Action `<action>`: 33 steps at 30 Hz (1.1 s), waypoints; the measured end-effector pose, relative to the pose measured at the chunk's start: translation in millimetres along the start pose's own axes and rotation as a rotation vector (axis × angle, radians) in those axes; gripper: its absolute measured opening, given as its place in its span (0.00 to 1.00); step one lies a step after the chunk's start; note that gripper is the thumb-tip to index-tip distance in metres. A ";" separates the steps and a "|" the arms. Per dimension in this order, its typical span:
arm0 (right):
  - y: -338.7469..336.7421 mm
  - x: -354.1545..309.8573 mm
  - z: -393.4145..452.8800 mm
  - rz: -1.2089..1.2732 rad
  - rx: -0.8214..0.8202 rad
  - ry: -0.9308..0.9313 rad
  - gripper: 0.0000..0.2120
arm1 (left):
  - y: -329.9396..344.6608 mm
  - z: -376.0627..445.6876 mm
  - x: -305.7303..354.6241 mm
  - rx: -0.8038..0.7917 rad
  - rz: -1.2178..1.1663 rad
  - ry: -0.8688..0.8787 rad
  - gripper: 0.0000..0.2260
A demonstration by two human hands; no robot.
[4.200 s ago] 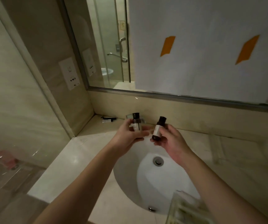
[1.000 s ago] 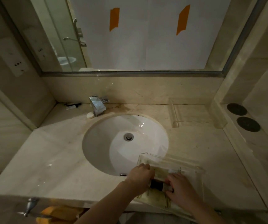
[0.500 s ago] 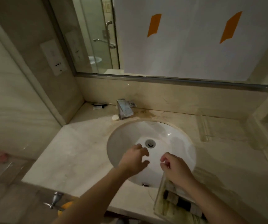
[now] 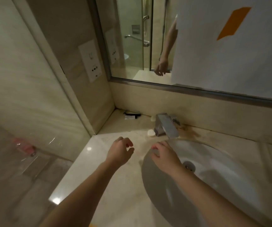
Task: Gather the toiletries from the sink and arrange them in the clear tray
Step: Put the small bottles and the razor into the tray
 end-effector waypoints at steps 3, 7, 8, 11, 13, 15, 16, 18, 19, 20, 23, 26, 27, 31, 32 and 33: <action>16.3 -9.4 42.5 0.020 -0.023 0.015 0.14 | -8.2 40.1 -22.4 0.012 -0.014 -0.047 0.08; 31.5 -18.1 106.4 -0.033 -0.049 0.021 0.19 | -12.1 94.4 -44.6 0.004 -0.019 -0.091 0.11; 33.3 -18.7 122.1 -0.051 -0.044 0.024 0.20 | -11.7 107.6 -48.1 0.002 -0.012 -0.093 0.12; 41.2 -16.3 165.3 -0.090 -0.048 0.018 0.22 | -6.9 145.2 -54.7 -0.018 0.016 -0.097 0.16; 47.6 -10.0 190.1 -0.094 -0.048 0.023 0.22 | 2.4 167.9 -57.4 -0.048 0.019 -0.108 0.18; 54.5 -2.5 212.0 -0.102 -0.050 0.027 0.24 | 15.2 186.7 -55.3 -0.080 0.016 -0.096 0.19; 59.0 1.2 221.3 -0.112 -0.064 0.027 0.25 | 21.7 194.6 -53.0 -0.097 0.011 -0.088 0.20; 67.5 8.2 237.3 -0.135 -0.096 0.023 0.29 | 33.8 209.1 -46.8 -0.124 -0.025 -0.073 0.20; 70.7 11.4 244.2 -0.146 -0.108 0.021 0.30 | 40.4 216.1 -43.9 -0.134 -0.032 -0.058 0.20; 73.6 14.4 250.2 -0.160 -0.119 0.017 0.31 | 46.1 220.8 -41.8 -0.149 -0.019 -0.051 0.20; 82.7 25.1 264.7 -0.174 -0.162 0.034 0.32 | 60.3 232.7 -42.5 -0.180 0.035 -0.023 0.24; 85.2 29.1 272.9 -0.202 -0.124 0.018 0.28 | 64.1 239.0 -45.1 -0.147 0.124 -0.027 0.22; 83.6 28.9 274.9 -0.227 -0.089 0.008 0.25 | 63.4 240.2 -44.3 -0.123 0.162 -0.026 0.20; 84.2 34.2 274.0 -0.393 -0.081 0.056 0.10 | 65.1 236.1 -43.2 -0.107 0.290 -0.021 0.14; 84.4 34.5 271.8 -0.411 -0.080 0.054 0.09 | 65.9 233.3 -44.6 -0.123 0.282 -0.021 0.14; 83.9 33.6 268.6 -0.427 -0.067 0.038 0.08 | 65.5 230.5 -45.7 -0.129 0.268 -0.012 0.14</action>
Point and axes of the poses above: each hand's wrist, its own z-axis towards the middle knuckle, its own y-axis out of the palm, x = y × z, the point moved 8 cm from there along z, towards the middle knuckle, and after that the axes turned 6 degrees about -y, right-handed, at the moved point
